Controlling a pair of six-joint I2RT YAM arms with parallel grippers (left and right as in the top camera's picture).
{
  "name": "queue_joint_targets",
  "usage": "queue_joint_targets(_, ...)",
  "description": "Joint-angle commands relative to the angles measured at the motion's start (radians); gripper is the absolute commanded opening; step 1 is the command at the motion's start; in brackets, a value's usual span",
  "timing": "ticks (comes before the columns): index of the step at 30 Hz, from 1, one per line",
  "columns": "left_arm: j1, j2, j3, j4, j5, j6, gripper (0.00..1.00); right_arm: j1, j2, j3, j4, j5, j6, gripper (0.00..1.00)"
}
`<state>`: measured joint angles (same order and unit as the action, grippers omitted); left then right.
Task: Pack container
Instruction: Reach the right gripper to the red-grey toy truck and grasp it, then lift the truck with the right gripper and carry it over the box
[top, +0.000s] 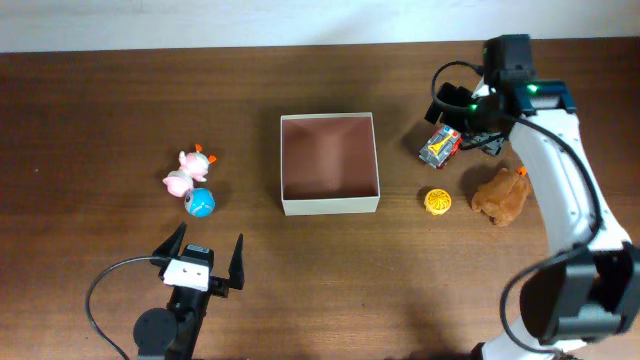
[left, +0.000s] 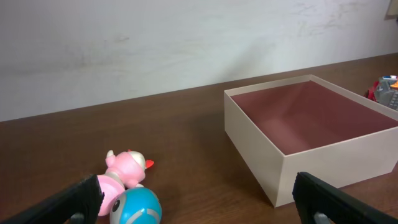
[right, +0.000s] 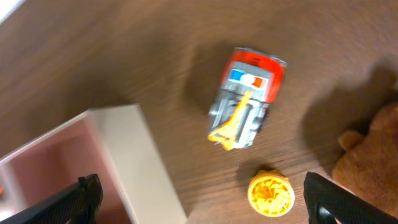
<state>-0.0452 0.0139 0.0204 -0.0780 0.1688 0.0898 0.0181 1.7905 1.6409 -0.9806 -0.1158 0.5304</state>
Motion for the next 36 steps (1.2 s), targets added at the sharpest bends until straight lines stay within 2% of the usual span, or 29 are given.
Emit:
queue_joint_targets(1,0.005,-0.008,-0.005,0.001,0.008,0.013,1.00,0.032,0.047,0.014,0.008,0.145,0.168,0.98)
queue_joint_targets(7,0.005,-0.008,-0.005,0.001,0.008,0.013,1.00,0.043,0.129,0.014,0.049,0.180,0.283,0.98)
queue_joint_targets(14,0.005,-0.008,-0.005,0.001,0.008,0.013,0.99,0.040,0.235,0.014,0.063,0.180,0.293,0.98)
queue_joint_targets(21,0.005,-0.008,-0.005,0.001,0.008,0.013,1.00,0.039,0.328,0.014,0.080,0.157,0.186,0.98)
queue_joint_targets(28,0.005,-0.008,-0.005,0.001,0.008,0.013,0.99,0.040,0.404,0.014,0.099,0.154,0.175,0.98)
queue_joint_targets(36,0.005,-0.008,-0.005,0.001,0.008,0.013,0.99,0.038,0.409,0.014,0.102,0.155,0.122,0.93)
